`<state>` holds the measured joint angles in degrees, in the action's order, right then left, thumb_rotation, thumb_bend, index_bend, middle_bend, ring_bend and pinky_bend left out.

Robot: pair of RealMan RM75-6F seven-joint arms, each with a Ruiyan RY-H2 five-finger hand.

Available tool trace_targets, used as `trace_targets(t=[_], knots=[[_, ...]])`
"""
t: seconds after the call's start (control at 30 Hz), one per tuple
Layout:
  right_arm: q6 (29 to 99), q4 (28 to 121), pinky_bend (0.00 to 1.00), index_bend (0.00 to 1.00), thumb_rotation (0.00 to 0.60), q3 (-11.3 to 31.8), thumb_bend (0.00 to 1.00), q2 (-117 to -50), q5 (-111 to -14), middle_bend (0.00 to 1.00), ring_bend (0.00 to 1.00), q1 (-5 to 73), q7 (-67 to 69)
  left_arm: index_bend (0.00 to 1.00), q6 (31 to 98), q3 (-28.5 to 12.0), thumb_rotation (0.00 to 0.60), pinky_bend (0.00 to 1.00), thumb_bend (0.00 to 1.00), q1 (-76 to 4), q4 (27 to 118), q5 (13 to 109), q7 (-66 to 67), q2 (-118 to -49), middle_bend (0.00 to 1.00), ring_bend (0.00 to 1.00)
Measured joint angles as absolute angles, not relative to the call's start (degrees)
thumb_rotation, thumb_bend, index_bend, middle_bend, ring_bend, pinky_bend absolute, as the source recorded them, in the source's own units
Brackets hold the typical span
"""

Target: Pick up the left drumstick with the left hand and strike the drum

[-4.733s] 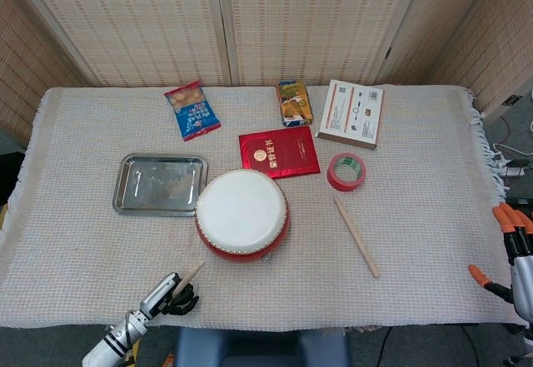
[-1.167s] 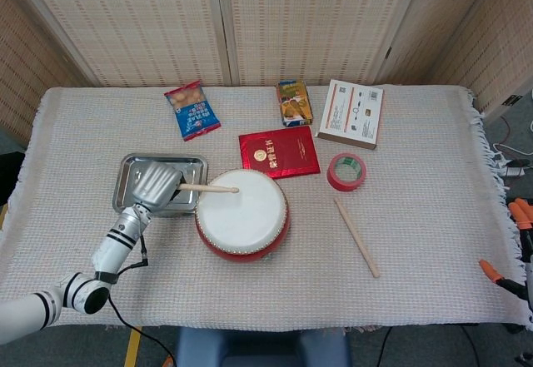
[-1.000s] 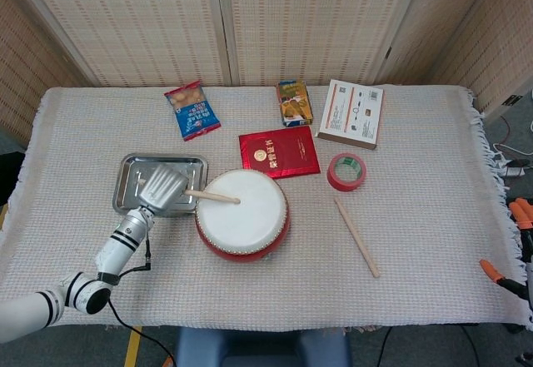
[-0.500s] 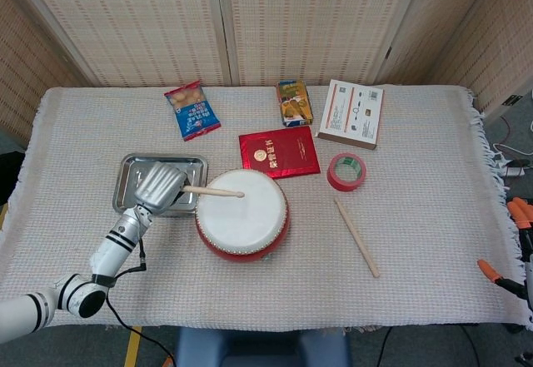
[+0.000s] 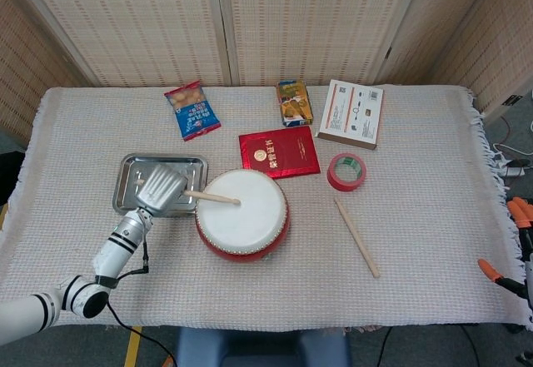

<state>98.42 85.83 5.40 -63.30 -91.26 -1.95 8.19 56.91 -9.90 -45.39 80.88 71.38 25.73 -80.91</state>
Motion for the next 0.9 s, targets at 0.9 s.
trace_targets(t=[0.9], knots=[[96.2, 87.0, 0.0, 0.07, 0.6, 4.7, 0.12, -62.9, -90.4, 0.05, 0.0, -1.9, 6.7, 1.0, 55.5, -11.2, 0.6, 1.0, 0.61, -44.7, 82.6, 69.8, 13.9, -79.2, 1.0, 0.99]])
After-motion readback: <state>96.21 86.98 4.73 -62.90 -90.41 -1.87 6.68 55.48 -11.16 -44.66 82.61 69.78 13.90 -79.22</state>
